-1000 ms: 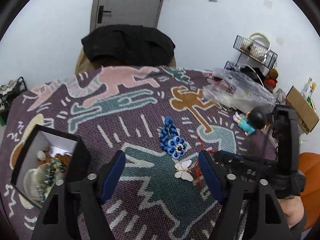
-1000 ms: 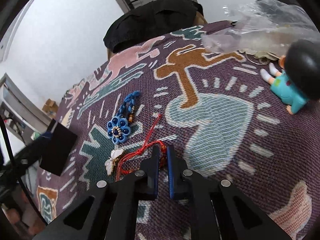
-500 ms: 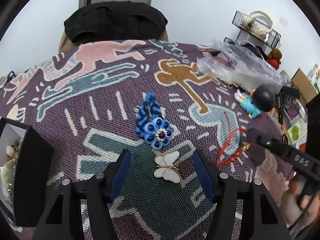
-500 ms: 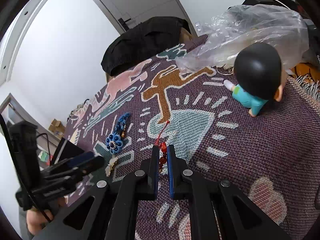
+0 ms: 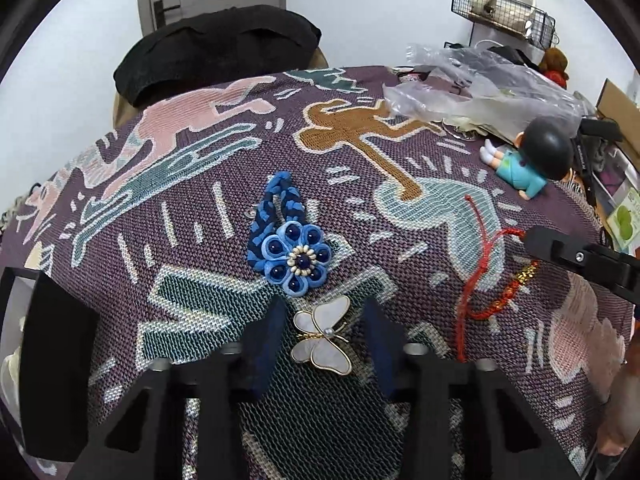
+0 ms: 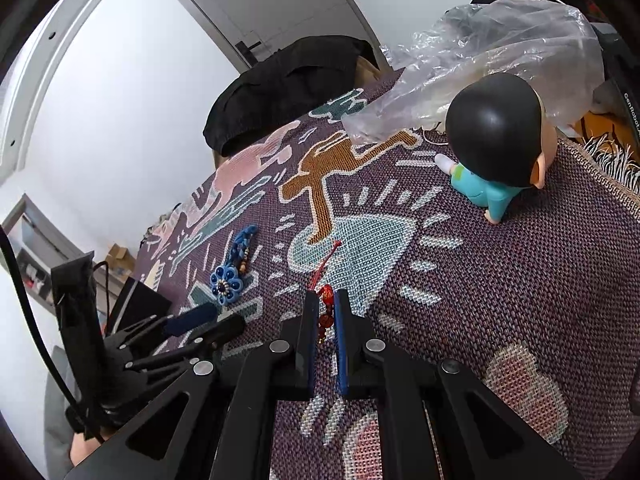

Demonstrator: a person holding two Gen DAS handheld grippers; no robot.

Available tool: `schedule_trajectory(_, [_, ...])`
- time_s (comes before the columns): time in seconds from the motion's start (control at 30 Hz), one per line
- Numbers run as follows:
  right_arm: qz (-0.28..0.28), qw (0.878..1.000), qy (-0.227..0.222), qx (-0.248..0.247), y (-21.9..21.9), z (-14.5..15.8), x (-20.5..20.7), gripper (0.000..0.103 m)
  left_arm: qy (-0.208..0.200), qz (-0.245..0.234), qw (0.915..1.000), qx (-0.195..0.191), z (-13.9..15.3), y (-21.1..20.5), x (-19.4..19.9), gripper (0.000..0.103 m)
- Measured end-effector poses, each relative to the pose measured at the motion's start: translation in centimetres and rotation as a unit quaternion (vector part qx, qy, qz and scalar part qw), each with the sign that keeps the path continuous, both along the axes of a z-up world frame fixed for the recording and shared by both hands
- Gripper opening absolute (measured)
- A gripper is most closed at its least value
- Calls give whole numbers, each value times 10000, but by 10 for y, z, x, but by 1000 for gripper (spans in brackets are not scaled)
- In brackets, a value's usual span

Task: Organize jewelry
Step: 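Grasp the white butterfly pendant with the left tool while the right tool holds the red string, then carry both pieces over the black box and open both tools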

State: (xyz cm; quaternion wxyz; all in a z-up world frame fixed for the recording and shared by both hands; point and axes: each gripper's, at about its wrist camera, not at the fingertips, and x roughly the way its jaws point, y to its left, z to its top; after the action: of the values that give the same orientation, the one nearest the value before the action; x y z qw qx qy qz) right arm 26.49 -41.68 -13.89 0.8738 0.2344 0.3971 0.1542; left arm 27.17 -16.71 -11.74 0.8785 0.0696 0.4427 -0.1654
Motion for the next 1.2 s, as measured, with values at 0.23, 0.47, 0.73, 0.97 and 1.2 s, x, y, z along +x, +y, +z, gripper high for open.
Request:
schedule_trajectory(0.23, [37, 9999, -103, -6, 3, 9, -3, 9, 127, -31, 9997, -196, 4, 8, 1, 27])
schedule_trajectory(0.47, [84, 9997, -231, -34, 9, 22, -5, 9, 5, -2, 9993, -377, 21, 20, -3, 3])
schedule_trajectory(0.73, [192, 9992, -352, -87, 23, 34, -7, 9, -101, 101, 9982, -589, 38, 40, -4, 2])
schedule_trajectory(0.97, [271, 9987, -420, -121, 33, 42, -7, 9, -195, 220, 9956, -888, 59, 62, -5, 2])
schedule_trajectory(1.2, [426, 9974, -561, -149, 48, 57, -10, 9, -367, 356, 9931, -1051, 80, 87, -10, 2])
